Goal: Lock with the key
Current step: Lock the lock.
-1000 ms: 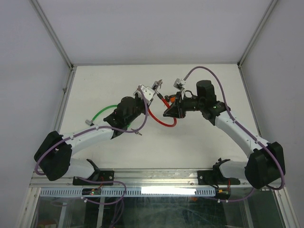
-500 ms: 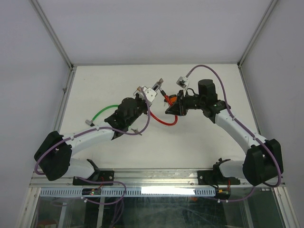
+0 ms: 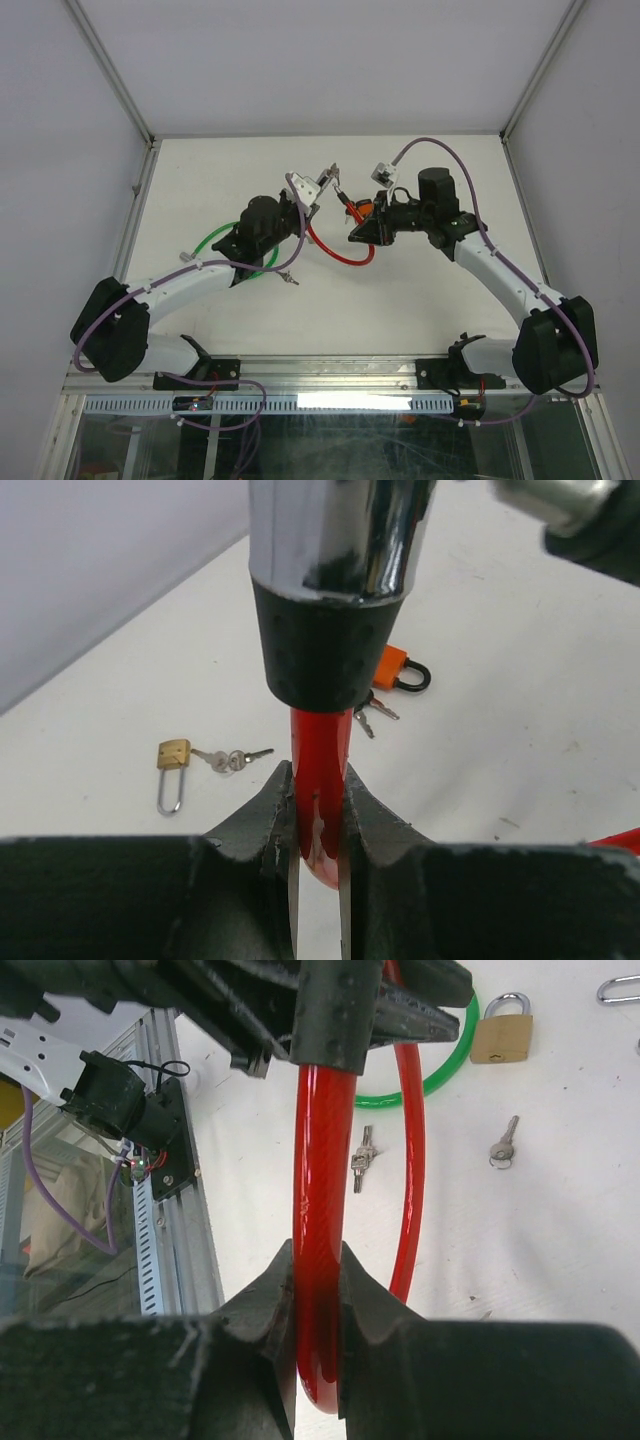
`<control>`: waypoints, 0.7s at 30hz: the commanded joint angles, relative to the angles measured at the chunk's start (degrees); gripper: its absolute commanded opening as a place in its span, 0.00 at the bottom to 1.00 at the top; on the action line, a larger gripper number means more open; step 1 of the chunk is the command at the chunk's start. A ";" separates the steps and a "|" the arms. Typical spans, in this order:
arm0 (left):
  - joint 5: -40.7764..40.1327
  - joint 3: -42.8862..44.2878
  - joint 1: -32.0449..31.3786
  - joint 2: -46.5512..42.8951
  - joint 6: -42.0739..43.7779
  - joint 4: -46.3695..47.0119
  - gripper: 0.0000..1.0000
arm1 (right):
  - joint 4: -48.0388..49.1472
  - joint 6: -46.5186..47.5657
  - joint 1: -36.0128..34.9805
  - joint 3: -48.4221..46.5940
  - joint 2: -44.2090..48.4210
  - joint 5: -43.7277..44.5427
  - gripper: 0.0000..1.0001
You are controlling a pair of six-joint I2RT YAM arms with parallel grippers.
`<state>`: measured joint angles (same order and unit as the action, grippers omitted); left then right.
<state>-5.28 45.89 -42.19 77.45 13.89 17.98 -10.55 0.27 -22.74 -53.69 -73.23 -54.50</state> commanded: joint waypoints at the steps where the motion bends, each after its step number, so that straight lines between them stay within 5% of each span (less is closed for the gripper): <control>1: 11.34 3.72 4.71 -4.14 -7.88 1.62 0.00 | -0.23 1.31 -0.55 -0.41 2.69 -3.48 0.00; 21: 22.91 5.71 5.74 -2.07 -10.95 -0.10 0.00 | 0.28 2.16 -1.10 -0.12 3.35 -6.98 0.00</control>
<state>14.87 48.25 -36.32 75.46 3.79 13.67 -11.18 2.57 -23.00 -53.67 -72.16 -58.41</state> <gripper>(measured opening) 0.143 0.156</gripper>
